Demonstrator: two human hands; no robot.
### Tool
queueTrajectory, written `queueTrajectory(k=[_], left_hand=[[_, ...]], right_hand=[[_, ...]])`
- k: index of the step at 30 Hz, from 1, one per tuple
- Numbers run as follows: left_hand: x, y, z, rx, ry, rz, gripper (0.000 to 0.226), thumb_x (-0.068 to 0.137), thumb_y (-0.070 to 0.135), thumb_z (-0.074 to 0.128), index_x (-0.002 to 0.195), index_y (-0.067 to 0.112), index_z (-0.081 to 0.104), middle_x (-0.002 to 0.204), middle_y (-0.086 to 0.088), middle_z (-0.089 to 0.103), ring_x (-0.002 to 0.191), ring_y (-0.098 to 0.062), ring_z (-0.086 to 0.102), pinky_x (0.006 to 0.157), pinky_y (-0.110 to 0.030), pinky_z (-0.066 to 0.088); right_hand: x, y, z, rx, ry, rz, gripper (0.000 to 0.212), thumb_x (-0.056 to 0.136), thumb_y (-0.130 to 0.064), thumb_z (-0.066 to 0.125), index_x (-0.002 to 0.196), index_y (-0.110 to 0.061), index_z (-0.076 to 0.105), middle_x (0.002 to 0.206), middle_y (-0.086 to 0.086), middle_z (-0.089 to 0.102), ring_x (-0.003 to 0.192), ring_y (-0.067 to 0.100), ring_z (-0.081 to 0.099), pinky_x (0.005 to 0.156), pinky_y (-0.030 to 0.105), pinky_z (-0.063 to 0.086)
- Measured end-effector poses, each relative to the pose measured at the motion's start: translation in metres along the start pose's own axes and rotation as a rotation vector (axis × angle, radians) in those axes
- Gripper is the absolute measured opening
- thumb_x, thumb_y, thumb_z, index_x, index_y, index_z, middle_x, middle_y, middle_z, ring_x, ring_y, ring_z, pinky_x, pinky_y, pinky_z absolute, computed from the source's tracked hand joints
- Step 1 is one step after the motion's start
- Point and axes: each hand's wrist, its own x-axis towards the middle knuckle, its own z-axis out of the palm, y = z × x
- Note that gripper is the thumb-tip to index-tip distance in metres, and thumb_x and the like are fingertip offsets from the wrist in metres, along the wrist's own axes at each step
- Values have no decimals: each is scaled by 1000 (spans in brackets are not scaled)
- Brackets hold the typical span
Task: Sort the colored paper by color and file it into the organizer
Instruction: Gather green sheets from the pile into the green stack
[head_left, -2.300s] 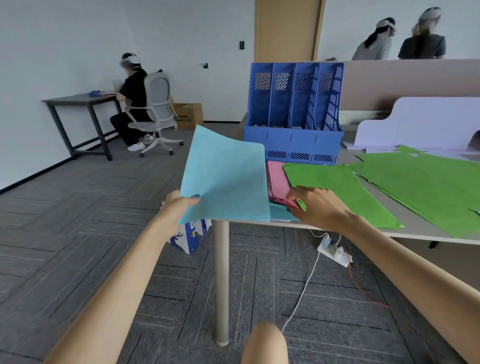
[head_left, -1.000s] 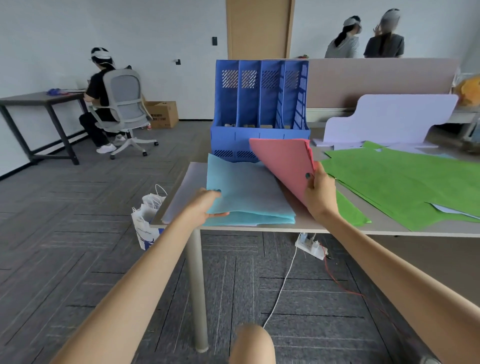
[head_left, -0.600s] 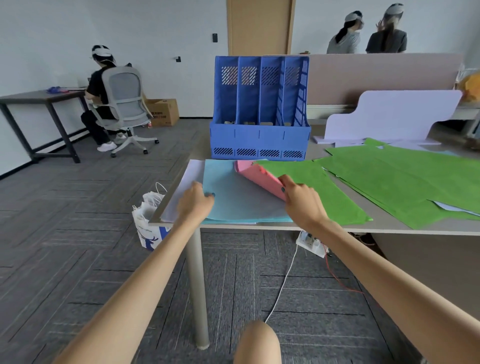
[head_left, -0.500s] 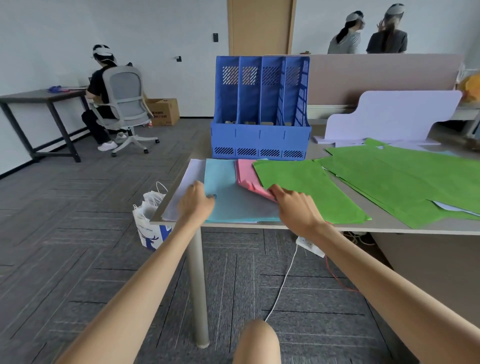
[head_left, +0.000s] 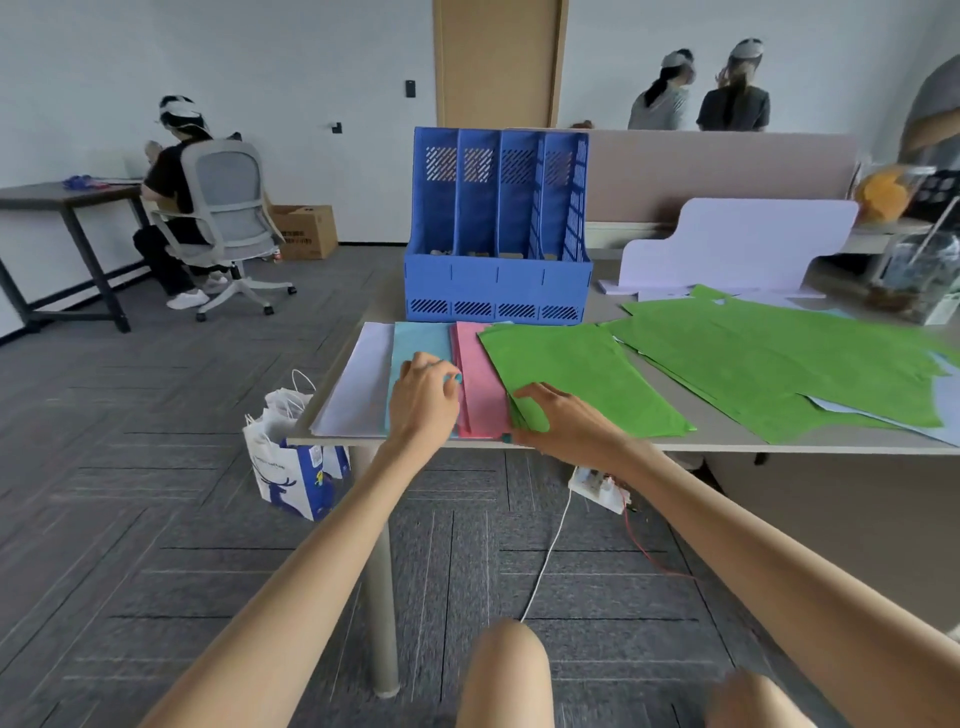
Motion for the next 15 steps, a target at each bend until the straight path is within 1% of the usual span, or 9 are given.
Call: queueTrajectory(k=[1, 3, 4, 6, 7, 9, 11, 13, 15], left_hand=[[1, 8, 2, -33, -4, 4, 21, 94, 11, 50, 103, 11, 69, 110, -7, 57, 103, -25, 52, 77, -31, 42], [2, 25, 7, -88, -25, 34, 19, 94, 10, 51, 100, 11, 70, 107, -6, 60, 98, -22, 55, 72, -26, 41], [3, 34, 10, -114, -42, 58, 19, 94, 9, 53, 100, 11, 70, 107, -5, 61, 94, -19, 56, 72, -25, 41], [6, 52, 20, -157, -85, 111, 17, 93, 10, 55, 101, 12, 70, 106, -3, 63, 90, -14, 57, 71, -24, 44], [7, 60, 26, -171, -105, 132, 17, 92, 10, 56, 101, 13, 70, 106, -2, 63, 90, -12, 57, 73, -24, 47], [14, 76, 42, -189, -146, 161, 17, 91, 10, 57, 104, 13, 69, 108, 0, 64, 90, -10, 58, 74, -23, 50], [24, 92, 59, -186, -190, 177, 18, 91, 9, 58, 106, 13, 68, 109, 0, 65, 90, -9, 58, 74, -22, 51], [38, 104, 74, -201, -223, 175, 18, 91, 9, 58, 106, 13, 68, 108, -1, 66, 89, -11, 60, 74, -27, 53], [52, 114, 84, -209, -241, 152, 18, 91, 9, 58, 105, 14, 68, 107, 0, 66, 87, -11, 61, 72, -32, 55]], right_hand=[[-2, 2, -4, 19, 13, 4, 60, 90, -47, 56, 139, -17, 39, 144, 2, 45, 111, 21, 59, 101, 40, 44], [-5, 10, -13, 34, 46, 11, 52, 94, -44, 50, 137, -15, 42, 144, 2, 45, 103, 18, 62, 99, 39, 45], [-6, 16, -18, 39, 70, 18, 48, 95, -41, 50, 135, -15, 44, 143, 2, 47, 105, 18, 62, 99, 39, 46], [-9, 31, -27, 58, 127, 41, 42, 96, -35, 51, 132, -14, 48, 140, 2, 51, 114, 19, 59, 101, 39, 45], [-10, 39, -32, 66, 151, 53, 40, 96, -33, 52, 131, -13, 50, 138, 2, 52, 118, 19, 56, 102, 38, 44], [-9, 59, -40, 77, 192, 63, 35, 96, -27, 54, 128, -13, 54, 134, 2, 56, 120, 18, 56, 101, 36, 45], [-5, 82, -46, 94, 241, 68, 28, 95, -20, 55, 122, -13, 59, 127, 2, 62, 114, 18, 59, 97, 37, 48], [1, 105, -51, 139, 305, 90, 24, 93, -12, 55, 114, -13, 64, 116, 1, 68, 105, 16, 64, 90, 37, 52], [6, 125, -59, 181, 341, 138, 24, 91, -5, 53, 109, -12, 67, 109, 0, 70, 98, 16, 66, 85, 33, 53]])
